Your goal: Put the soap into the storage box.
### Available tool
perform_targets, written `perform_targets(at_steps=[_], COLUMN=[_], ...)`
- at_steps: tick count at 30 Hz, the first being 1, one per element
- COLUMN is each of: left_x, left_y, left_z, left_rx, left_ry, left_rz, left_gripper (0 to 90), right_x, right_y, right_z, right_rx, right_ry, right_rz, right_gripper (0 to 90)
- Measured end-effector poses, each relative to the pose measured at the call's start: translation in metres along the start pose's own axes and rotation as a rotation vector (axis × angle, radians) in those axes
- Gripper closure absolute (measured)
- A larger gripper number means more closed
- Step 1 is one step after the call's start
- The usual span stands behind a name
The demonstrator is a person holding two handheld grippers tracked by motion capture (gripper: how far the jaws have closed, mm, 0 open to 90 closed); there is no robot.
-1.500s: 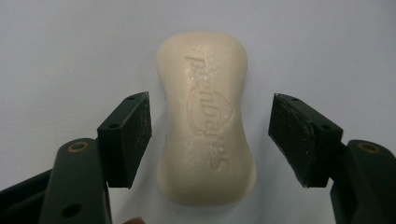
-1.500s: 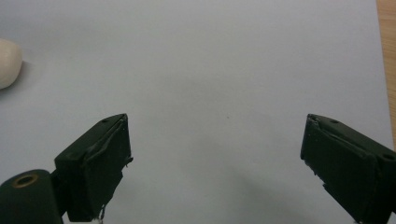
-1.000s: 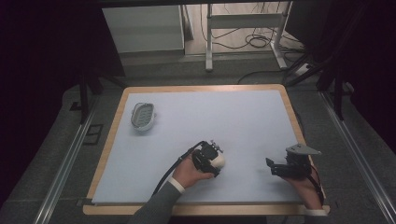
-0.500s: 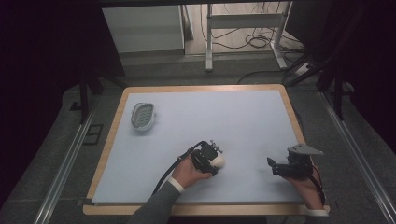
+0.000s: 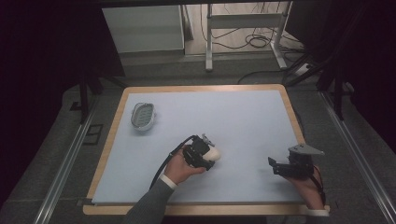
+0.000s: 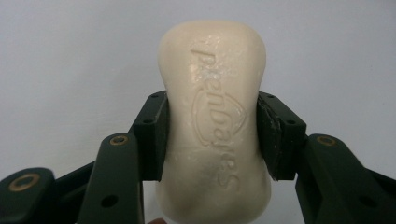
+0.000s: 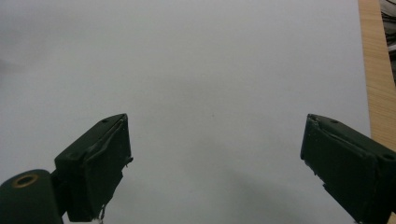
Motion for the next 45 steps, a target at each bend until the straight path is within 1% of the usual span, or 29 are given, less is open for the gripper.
perform_targets(at_steps=[9,12,24,29,35,45], left_x=[0.002,0.002,-0.002,-0.003,-0.005,-0.011], left_y=[-0.008,-0.01,-0.019,-0.024,-0.03,-0.036], left_z=[0.007,0.011,0.029,0.038,0.048,0.061], left_rx=[0.008,0.0,0.012,0.029,0.043,0.054], left_ry=[-0.003,-0.012,-0.039,-0.04,-0.053,-0.08], left_rz=[-0.009,-0.01,-0.021,-0.022,-0.026,-0.027], left_gripper=[49.4,49.4,49.5,49.5,49.5,49.5], right_x=[0.0,0.0,-0.001,-0.001,-0.002,-0.001], right_y=[0.0,0.0,0.0,0.0,0.0,0.0], right_z=[0.0,0.0,-0.002,-0.002,-0.003,-0.003], right_rx=[0.002,0.002,-0.001,-0.002,-0.004,-0.005], right_ry=[0.002,0.003,0.003,0.003,0.008,0.008], right_rz=[-0.001,-0.001,0.0,0.001,0.002,0.002], right_gripper=[8.3,8.3,8.3,8.3,8.3,8.3])
Point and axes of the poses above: each handheld gripper's, and its own axes: y roughly forward along the jaws, x roughly out of its top, z roughly to its left, the point moved 10 cm from there along y, roughly forward along the jaws, and after that the axes turned 5 degrees about -z, right-handed, at the moved point
